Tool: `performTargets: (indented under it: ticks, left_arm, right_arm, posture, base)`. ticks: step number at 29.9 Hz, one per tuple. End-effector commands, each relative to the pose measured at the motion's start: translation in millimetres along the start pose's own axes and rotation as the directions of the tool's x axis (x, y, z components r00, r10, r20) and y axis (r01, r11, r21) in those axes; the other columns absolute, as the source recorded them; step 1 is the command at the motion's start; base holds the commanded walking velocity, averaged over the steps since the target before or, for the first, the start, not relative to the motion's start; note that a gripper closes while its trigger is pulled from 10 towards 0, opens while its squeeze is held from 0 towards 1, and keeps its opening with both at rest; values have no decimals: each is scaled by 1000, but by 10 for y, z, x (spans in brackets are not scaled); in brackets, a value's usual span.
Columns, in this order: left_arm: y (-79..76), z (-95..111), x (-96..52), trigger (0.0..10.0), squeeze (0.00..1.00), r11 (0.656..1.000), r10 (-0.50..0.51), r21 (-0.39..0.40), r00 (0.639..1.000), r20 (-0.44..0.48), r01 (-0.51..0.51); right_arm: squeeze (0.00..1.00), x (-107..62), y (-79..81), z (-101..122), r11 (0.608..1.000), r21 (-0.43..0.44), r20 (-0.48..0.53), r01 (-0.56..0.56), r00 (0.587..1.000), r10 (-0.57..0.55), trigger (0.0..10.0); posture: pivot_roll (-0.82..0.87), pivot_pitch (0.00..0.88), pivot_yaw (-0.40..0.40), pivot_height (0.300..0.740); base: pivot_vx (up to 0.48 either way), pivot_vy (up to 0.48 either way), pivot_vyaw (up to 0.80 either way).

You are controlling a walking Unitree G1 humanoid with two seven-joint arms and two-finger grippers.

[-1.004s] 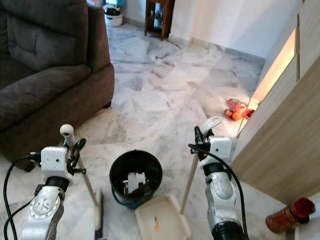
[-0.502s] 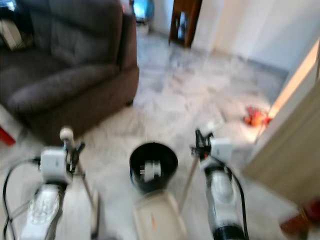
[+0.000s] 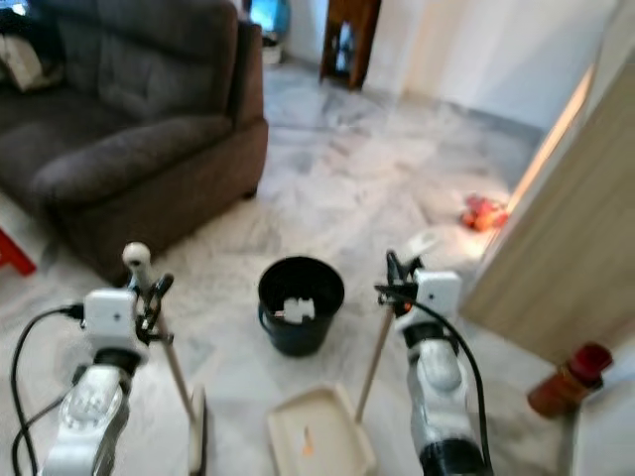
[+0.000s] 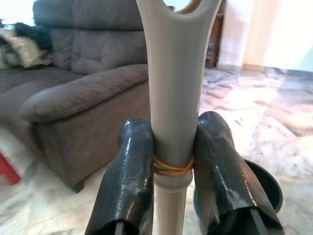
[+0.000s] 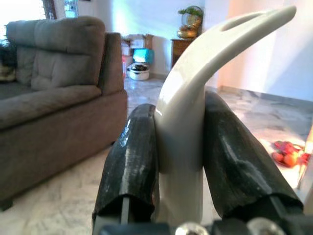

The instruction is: Sweep floor

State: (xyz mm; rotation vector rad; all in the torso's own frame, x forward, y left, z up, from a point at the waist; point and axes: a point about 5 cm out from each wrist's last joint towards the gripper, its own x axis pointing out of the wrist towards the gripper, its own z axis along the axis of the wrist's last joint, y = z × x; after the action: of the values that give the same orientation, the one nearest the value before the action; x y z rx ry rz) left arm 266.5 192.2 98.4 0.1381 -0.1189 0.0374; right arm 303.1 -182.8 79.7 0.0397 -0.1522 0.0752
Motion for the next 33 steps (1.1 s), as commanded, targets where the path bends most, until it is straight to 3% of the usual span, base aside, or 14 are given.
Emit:
performTargets:
  ticks: [1, 11, 26, 33]
  left_arm:
    - [-27, 32, 7, 10000, 0, 1000, 2, -4, 1000, 23, -2]
    - [-44, 33, 4, 10000, 0, 1000, 0, -6, 1000, 26, 1]
    - [-78, 44, 13, 10000, 0, 1000, -19, 1, 999, 30, 19]
    - [-68, 49, 14, 10000, 0, 1000, -19, 15, 999, 31, 18]
  right_arm:
    - [0, 47, -14, 77, 1000, -3, 31, 4, 999, -4, 10000]
    - [0, 57, -34, 65, 1000, 6, 16, 18, 1000, -18, 10000]
    - [0, 79, -33, 58, 1000, 1, 1, 19, 1000, -19, 10000]
    - [0, 88, -26, 51, 1000, -2, -2, 25, 1000, -25, 10000]
  posture:
    - [102, 0, -90, 740]
    - [103, 0, -95, 740]
    - [106, 0, -99, 740]
    - [111, 0, -97, 740]
  base:
    - [0, 0, 0]
    - [0, 0, 0]
    - [0, 0, -768]
    - [0, -356, -800]
